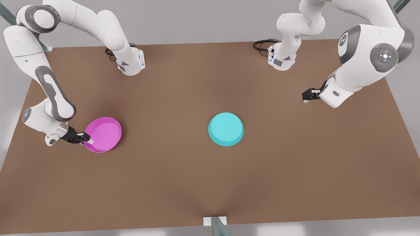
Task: Flip the blue plate over with the left arm, and stack the pink plate on top of the blue plate with the right arm
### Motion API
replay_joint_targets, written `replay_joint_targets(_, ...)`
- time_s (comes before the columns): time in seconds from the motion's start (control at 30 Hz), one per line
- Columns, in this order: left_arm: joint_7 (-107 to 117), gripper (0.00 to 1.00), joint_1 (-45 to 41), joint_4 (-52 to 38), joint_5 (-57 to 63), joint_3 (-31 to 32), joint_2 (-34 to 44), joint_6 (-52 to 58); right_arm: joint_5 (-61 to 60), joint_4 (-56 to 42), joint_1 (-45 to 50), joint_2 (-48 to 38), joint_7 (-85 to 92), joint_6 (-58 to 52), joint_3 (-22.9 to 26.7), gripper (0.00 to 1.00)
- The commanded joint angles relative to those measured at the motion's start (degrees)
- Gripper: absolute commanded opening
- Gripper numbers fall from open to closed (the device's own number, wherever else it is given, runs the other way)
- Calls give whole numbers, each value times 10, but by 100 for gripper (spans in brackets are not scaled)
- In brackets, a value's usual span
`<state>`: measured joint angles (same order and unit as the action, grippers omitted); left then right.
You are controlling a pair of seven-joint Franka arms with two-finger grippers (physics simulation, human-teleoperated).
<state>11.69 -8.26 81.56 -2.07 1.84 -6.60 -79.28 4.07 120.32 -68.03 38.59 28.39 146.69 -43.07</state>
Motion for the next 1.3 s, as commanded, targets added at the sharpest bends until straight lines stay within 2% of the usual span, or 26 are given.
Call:
replay_joint_targets(0.0, 0, 100, 0, 0, 1, 0, 0, 0, 1, 0, 0, 1, 0, 0, 0, 50)
replay_joint_targets(0.13, 0, 100, 1, 0, 0, 0, 0, 0, 9, -1, 0, 0, 0, 0, 1, 47)
replay_joint_targets(0.2, -1, 100, 3, 0, 1, 0, 0, 0, 18, -1, 1, 1, -1, 0, 1, 36)
replay_joint_targets(0.3, -1, 100, 3, 0, 1, 0, 0, 0, 30, -2, 1, 6, -1, 3, 1, 33)
replay_joint_targets(0.4, -1, 100, 7, 0, 1, 0, 0, 0, 32, -2, 1, 7, -1, 7, 2, 21)
replay_joint_targets(0.93, -1, 100, 10, 0, 1, 0, 1, 0, 27, 0, 0, -18, -11, -15, -3, 21)
replay_joint_targets(1.27, -1, 100, 10, -1, 1, 0, 1, 0, 5, 5, -2, -23, -38, -23, -32, 21)
